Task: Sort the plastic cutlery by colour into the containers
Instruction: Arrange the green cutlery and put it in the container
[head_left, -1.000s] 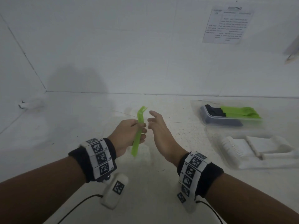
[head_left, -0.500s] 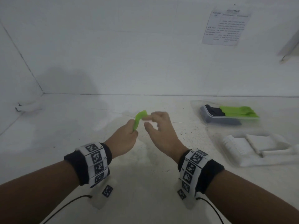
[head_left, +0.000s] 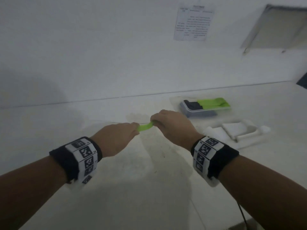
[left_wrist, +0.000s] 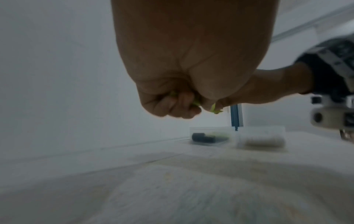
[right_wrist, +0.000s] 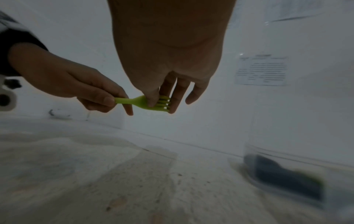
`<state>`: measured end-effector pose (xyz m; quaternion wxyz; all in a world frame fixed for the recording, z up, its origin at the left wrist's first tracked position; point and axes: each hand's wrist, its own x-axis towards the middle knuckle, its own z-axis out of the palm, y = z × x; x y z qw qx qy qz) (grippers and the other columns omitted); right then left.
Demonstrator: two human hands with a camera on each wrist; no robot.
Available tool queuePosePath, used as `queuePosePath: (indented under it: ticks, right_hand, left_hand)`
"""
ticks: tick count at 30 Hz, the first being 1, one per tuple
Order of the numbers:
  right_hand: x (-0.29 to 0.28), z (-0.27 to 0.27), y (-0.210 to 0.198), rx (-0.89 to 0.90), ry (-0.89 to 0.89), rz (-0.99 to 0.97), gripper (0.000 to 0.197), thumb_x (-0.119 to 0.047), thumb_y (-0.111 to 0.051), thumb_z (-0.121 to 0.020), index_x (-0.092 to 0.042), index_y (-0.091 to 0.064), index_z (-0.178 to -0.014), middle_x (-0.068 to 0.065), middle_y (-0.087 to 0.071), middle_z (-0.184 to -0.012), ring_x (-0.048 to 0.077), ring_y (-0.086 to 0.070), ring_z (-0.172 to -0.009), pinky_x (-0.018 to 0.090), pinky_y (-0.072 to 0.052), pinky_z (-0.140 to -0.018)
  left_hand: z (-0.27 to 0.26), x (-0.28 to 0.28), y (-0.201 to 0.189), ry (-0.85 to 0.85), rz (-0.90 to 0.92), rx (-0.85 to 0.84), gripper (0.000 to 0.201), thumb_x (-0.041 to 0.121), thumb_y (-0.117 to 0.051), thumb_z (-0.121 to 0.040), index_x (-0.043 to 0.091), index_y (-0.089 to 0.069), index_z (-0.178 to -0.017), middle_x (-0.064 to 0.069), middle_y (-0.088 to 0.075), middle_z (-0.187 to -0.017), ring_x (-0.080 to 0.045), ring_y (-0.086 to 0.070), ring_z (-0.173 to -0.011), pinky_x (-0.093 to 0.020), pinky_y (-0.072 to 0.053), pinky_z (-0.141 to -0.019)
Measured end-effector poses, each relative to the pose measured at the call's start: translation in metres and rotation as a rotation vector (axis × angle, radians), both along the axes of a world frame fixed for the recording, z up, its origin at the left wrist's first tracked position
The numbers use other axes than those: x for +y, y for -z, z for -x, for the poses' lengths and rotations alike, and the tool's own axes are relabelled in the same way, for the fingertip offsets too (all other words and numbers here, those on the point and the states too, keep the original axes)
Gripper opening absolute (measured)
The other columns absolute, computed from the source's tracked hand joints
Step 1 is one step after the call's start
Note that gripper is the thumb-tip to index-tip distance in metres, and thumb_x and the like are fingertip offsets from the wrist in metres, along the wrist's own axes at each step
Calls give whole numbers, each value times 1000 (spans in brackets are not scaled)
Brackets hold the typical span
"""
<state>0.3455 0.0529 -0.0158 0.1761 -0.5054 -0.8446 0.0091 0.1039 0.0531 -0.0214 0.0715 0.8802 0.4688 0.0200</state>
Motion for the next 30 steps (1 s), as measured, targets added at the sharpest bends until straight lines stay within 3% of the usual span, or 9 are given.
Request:
queuePosePath:
  ticks: [5, 7, 9, 10, 13, 17, 22, 27, 30]
  right_hand:
    - [-4, -60, -8, -71, 117, -64, 19, -30, -50, -106, -24, -67, -112, -4, -64, -93, 24, -62, -77, 41, -50, -63]
    - [3, -85, -8, -77, 147, -85, 17, -29, -52, -105, -24, -67, -111, -3, -64, -94, 26, -63, -80, 40, -49, -63]
    - [11, -109, -9, -75, 196, -66, 17, -27, -54, -103, -24, -68, -111, -2, -64, -99, 28, -64, -85, 39, -48, -64]
    - [16, -122, -10, -69, 219, -45, 17, -26, -54, -103, -24, -68, -112, -2, -64, -101, 29, -64, -86, 40, -50, -66]
    - [29, -162, -13, -51, 273, 22, 18, -27, -52, -103, -27, -68, -111, -5, -57, -95, 27, -62, -86, 42, -51, -72]
    - [56, -234, -25, -29, 312, 98, 23, -31, -52, -104, -31, -70, -118, -8, -52, -97, 17, -50, -89, 33, -39, -75]
    - [100, -310, -30, -41, 295, 198, 21, -30, -59, -98, -31, -71, -115, -2, -67, -116, 24, -61, -109, 33, -44, -83]
    - [141, -362, -25, -88, 261, 320, 24, -33, -67, -92, -32, -72, -115, -4, -67, -122, 23, -60, -114, 35, -50, -93]
    - [162, -379, -20, -109, 201, 371, 23, -36, -72, -90, -30, -73, -112, -6, -67, -116, 20, -59, -109, 31, -47, -89]
  left_hand:
    - [-58, 22, -5, 118, -22, -54, 50, 48, -20, -108, 30, -31, -152, 3, -61, -116, -23, -65, -92, -46, -53, -84]
    - [-86, 25, -7, 148, -61, -94, 47, 42, -27, -109, 26, -29, -153, 4, -62, -102, -23, -65, -78, -45, -54, -73]
    - [-115, 32, -7, 143, -77, -160, 35, 34, -34, -109, 22, -38, -141, 7, -52, -77, -18, -56, -59, -39, -46, -58]
    - [-130, 37, -6, 134, -79, -180, 29, 31, -36, -108, 20, -42, -134, 8, -49, -73, -16, -52, -56, -37, -42, -55]
    - [-169, 56, -3, 126, -102, -182, 27, 31, -34, -108, 19, -47, -129, 4, -53, -91, -22, -56, -75, -41, -46, -66]
    - [-232, 83, 3, 114, -198, -178, 34, 24, -37, -107, 18, -52, -137, -5, -61, -112, -27, -56, -91, -47, -52, -80]
    - [-309, 119, 5, 75, -198, -214, 36, 30, -35, -103, 21, -56, -131, -5, -66, -115, -29, -57, -92, -50, -51, -81]
    - [-365, 149, 6, -1, -138, -105, 30, 23, -45, -106, 21, -57, -133, -7, -63, -117, -32, -56, -100, -51, -48, -86]
    - [-378, 159, 9, -8, -83, -23, 30, 26, -49, -104, 19, -62, -130, -10, -62, -116, -34, -57, -101, -50, -49, -86]
